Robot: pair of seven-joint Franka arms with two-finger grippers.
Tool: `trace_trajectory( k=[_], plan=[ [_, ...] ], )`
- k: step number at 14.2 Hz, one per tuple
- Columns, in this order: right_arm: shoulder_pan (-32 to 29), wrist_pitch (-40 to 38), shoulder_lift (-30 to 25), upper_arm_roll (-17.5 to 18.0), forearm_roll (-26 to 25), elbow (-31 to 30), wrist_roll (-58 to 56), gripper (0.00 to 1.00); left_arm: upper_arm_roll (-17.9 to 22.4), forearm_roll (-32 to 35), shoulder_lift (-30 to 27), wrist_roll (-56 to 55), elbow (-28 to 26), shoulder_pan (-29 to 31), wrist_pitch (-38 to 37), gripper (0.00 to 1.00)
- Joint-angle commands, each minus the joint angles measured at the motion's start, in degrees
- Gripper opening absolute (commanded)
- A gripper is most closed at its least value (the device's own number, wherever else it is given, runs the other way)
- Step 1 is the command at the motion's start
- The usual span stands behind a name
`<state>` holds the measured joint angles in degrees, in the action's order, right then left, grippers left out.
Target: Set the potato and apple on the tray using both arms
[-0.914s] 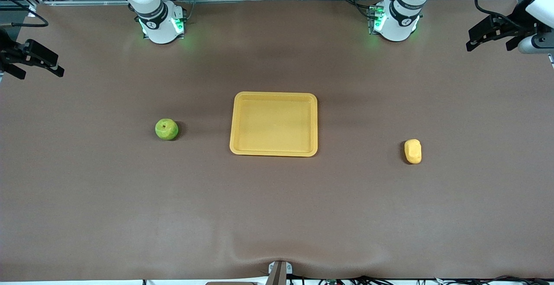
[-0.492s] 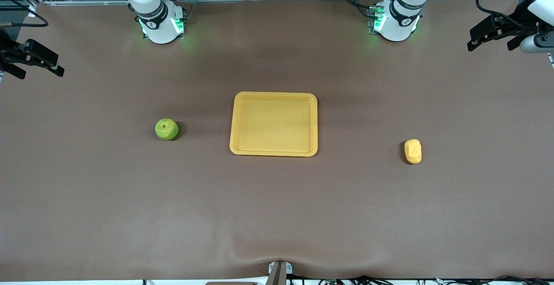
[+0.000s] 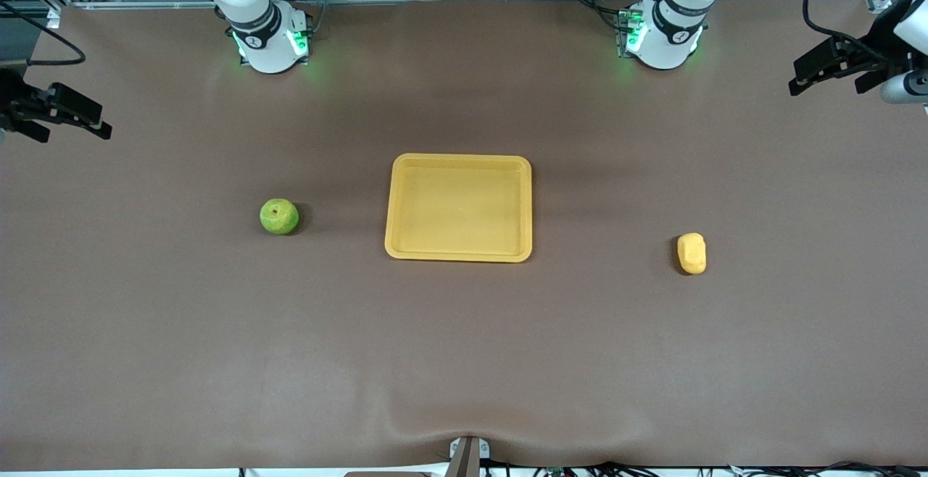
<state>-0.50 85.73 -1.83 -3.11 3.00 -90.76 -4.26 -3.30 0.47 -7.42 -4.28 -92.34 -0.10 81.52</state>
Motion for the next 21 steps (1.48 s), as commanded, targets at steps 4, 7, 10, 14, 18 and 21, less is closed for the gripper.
trace_trajectory(
  k=[4, 7, 10, 14, 18, 21],
  plan=[
    [-1.26, -0.47, 3.57, 0.74, -0.01, 1.38, -1.1, 1.0, -0.22, 0.06, 1.62, 0.41, 0.93, 0.19, -0.57, 1.0],
    [-1.79, 0.14, 5.07, 0.73, -0.1, 1.46, -1.1, 1.0, -0.22, 0.06, 1.88, 0.5, -1.87, 0.28, 2.14, 1.0],
    [-1.79, 1.1, 7.45, 0.82, -0.01, 1.46, -1.19, 1.0, -0.48, 1.46, 1.8, 0.58, -5.39, 0.19, 6.01, 1.0],
    [-1.61, 1.55, 10.43, 0.82, 0.07, 1.46, -1.1, 1.0, -0.66, 2.35, 1.18, 0.5, -13.11, 0.19, 14.96, 1.0],
    [-1.44, 1.64, 12.81, 0.82, 0.77, 1.46, -1.01, 1.0, -0.75, 4.53, 1.18, 0.58, -18.48, 0.1, 22.44, 1.0],
    [-1.09, 1.99, 14.56, 0.82, 0.78, 1.38, -0.75, 1.0, -0.84, 4.81, 1.35, 0.5, -23.31, 0.19, 29.29, 1.0]
  ],
)
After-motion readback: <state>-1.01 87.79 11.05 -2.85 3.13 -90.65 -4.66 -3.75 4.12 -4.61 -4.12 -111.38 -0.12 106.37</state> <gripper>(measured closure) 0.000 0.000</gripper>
